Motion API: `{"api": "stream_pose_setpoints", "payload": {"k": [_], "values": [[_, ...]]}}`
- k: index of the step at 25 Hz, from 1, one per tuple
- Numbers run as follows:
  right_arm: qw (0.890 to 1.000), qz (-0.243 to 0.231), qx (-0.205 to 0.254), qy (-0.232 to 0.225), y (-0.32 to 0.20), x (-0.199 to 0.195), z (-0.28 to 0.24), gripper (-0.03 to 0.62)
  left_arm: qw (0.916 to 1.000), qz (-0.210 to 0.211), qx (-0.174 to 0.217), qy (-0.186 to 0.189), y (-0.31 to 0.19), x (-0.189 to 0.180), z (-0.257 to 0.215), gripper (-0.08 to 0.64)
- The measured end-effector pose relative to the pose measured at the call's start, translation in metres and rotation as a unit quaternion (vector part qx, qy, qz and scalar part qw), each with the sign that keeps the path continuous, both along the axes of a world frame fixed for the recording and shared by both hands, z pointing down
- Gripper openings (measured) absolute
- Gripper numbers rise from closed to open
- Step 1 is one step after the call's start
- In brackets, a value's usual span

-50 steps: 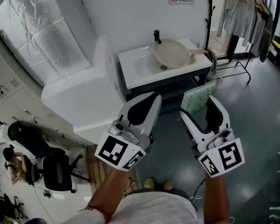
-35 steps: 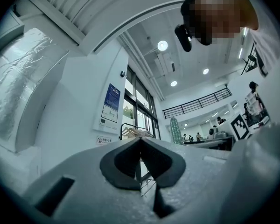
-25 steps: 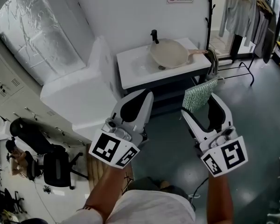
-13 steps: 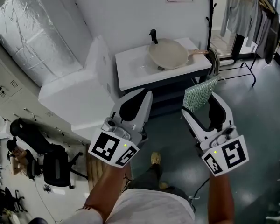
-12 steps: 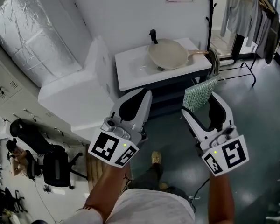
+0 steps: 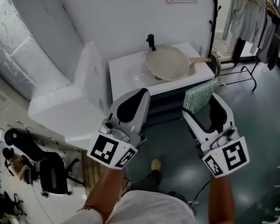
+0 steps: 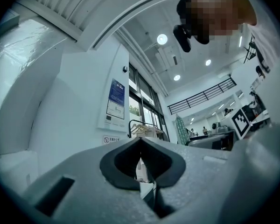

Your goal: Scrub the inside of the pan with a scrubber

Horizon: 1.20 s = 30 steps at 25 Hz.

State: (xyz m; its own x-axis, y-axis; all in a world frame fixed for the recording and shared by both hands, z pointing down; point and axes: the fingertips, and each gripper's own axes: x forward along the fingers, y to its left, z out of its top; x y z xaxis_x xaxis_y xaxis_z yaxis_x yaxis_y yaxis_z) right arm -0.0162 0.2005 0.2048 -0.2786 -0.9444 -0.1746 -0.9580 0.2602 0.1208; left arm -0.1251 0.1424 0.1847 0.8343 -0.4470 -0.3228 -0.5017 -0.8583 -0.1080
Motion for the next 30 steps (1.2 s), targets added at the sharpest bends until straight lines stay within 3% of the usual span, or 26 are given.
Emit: {"api": "stream_pose_setpoints", "payload": {"k": [16, 30], "values": [[1.000, 0.009, -0.013, 0.003, -0.176, 0.054, 0.007, 0.339, 0.9998, -0.004, -0.013, -0.012, -0.183, 0.044, 0.010, 0.015], [0.999, -0.029, -0.022, 0.021, -0.253, 0.075, 0.013, 0.339, 0.9979, -0.052, -0.037, -0.015, -0.256, 0.057, 0.028, 0.015]]}}
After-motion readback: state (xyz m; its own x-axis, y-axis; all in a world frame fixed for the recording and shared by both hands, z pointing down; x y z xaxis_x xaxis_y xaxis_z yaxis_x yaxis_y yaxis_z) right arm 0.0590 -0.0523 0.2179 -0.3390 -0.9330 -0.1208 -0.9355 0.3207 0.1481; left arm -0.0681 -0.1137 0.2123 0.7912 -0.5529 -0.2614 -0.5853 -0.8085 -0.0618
